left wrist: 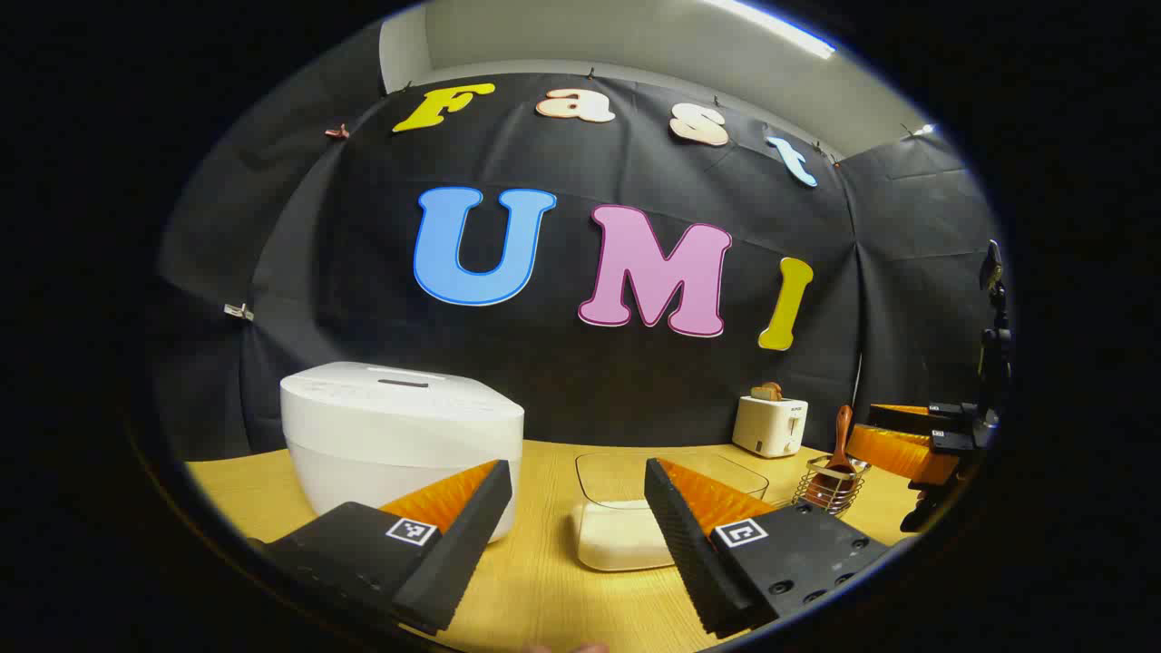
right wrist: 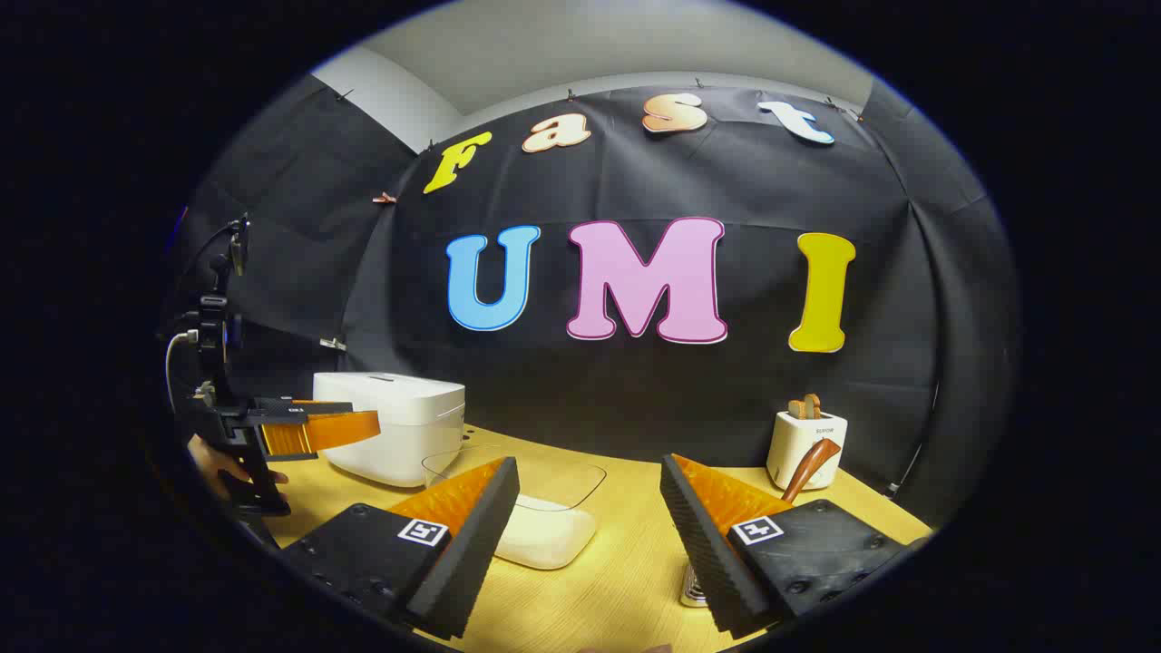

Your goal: Close the left gripper, press the button to open the rice cooker; take a wooden spoon from the chopstick holder with the right hand, scoop a spoonful of rice and pour it into the rice cooker, then put the wooden spoon back into the chopstick holder.

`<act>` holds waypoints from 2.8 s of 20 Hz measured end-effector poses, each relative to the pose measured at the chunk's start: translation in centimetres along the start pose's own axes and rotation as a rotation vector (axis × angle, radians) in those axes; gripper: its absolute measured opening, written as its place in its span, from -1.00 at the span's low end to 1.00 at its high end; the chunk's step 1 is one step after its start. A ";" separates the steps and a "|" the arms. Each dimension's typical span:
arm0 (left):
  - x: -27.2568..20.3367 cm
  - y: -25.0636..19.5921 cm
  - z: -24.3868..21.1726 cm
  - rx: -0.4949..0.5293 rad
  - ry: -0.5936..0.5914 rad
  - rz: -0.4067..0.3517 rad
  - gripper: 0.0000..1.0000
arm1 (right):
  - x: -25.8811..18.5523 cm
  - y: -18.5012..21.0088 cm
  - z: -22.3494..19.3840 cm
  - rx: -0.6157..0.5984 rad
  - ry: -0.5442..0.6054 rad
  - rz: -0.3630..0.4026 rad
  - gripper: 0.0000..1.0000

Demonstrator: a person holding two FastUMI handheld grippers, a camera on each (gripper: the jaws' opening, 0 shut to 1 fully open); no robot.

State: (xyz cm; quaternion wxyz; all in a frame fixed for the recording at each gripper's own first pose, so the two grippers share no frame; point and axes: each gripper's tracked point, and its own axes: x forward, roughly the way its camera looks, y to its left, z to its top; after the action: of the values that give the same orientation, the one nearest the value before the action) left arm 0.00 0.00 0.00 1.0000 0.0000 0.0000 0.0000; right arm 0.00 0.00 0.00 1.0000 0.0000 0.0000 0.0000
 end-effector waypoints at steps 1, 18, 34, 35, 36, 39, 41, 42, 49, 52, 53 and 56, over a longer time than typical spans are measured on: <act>0.0 0.0 0.0 0.001 -0.001 0.000 0.91 | 0.0 -0.1 0.0 -0.002 0.000 -0.004 0.94; 0.0 0.3 0.0 0.000 -0.001 0.007 0.91 | -0.1 -0.7 0.2 0.005 -0.015 -0.029 0.95; -1.5 2.6 4.9 -0.004 -0.086 0.011 0.30 | -0.2 -0.7 0.3 -0.001 -0.014 -0.023 0.94; -1.3 3.9 5.9 0.002 -0.103 0.039 -0.10 | -0.2 -0.9 0.4 0.000 -0.015 -0.026 0.94; -1.1 5.4 6.8 0.008 -0.114 0.078 -0.50 | -0.2 -1.0 0.4 0.002 -0.015 -0.028 0.94; 0.5 9.2 10.5 -0.006 -0.124 0.144 -0.90 | -0.2 -1.2 0.3 0.009 -0.013 -0.031 0.94; 2.6 11.1 11.6 -0.019 -0.080 0.133 -0.89 | -0.2 -1.2 0.3 0.013 -0.013 -0.031 0.94; 3.8 12.4 11.7 -0.014 -0.042 0.143 -0.89 | -0.2 -1.2 0.3 0.013 -0.012 -0.030 0.94; 9.3 16.0 6.6 -0.058 0.219 0.132 -0.89 | -0.1 -1.6 0.3 0.006 -0.013 -0.040 0.95; 9.9 16.7 5.7 -0.035 0.267 0.149 -0.89 | 0.0 -1.9 0.0 0.014 -0.006 -0.046 0.94; 10.1 16.8 5.5 -0.025 0.280 0.153 -0.89 | 0.1 -1.9 -0.2 0.014 -0.001 -0.046 0.94; 10.2 17.1 4.3 0.017 0.336 0.164 -0.89 | 0.3 -1.9 -0.6 0.009 0.008 -0.044 0.94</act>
State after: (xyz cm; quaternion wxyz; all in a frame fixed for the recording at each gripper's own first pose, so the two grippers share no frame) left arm 10.16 17.14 4.32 0.9825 0.0086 0.1672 0.0814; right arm 0.26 -1.86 -0.59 0.9997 0.0046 0.0042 -0.0220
